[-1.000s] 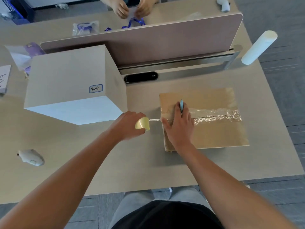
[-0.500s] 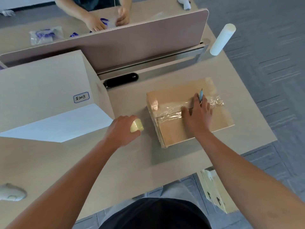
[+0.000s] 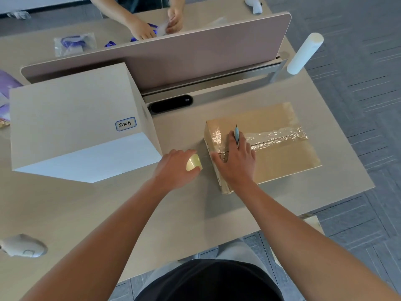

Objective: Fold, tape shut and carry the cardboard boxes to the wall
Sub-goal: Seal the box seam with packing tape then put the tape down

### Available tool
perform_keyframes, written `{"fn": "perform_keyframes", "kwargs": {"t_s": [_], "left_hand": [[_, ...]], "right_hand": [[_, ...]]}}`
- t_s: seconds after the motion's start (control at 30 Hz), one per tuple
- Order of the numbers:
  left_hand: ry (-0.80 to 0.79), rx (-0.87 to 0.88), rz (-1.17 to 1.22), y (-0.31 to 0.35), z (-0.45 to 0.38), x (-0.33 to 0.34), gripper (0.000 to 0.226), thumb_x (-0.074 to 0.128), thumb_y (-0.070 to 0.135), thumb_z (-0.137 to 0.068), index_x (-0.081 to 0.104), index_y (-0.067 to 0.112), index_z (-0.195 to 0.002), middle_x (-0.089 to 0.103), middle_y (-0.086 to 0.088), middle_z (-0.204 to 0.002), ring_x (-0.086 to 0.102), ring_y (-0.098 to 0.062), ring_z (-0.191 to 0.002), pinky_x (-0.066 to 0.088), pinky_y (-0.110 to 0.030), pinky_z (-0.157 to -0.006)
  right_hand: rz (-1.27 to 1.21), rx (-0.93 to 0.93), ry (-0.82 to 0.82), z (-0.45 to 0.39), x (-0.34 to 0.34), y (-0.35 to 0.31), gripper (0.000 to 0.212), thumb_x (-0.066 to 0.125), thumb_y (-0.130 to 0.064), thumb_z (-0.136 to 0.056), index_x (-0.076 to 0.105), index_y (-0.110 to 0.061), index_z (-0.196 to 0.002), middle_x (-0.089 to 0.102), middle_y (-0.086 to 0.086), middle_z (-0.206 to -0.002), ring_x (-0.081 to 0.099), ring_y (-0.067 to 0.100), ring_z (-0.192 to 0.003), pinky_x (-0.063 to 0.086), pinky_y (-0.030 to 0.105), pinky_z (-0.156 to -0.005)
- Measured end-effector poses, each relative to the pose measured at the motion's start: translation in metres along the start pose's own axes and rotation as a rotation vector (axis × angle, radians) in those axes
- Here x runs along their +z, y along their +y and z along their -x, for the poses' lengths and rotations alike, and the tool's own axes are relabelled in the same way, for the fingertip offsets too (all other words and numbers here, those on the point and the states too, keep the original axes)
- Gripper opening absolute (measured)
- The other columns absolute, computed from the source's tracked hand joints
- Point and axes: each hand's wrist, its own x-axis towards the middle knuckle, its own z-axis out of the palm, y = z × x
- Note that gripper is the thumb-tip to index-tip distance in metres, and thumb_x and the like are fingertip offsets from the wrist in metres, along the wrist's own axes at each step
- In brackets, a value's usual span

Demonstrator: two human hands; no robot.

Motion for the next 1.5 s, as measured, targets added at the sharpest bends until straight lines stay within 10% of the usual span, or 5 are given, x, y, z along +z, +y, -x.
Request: {"fn": "perform_keyframes", "kwargs": {"t_s": [1.5], "left_hand": [[-0.069,-0.025,0.051,-0.004,-0.012,-0.001,0.060,0.062,0.055,-0.091,0.049,0.037,-0.147,0.066,0.004,-0.130,0.062,-0.022,-0.117,0.047,-0.032,-0.085]], "right_hand": [[-0.264,-0.127,-0.135,-0.037,-0.006,0.005,0.102,0.074,-0.052,-0.089,0.017,-0.019,-0.166,0.021,0.002,-0.160,0.048,0.030,-0.133,0.048,0.041,-0.102]]}}
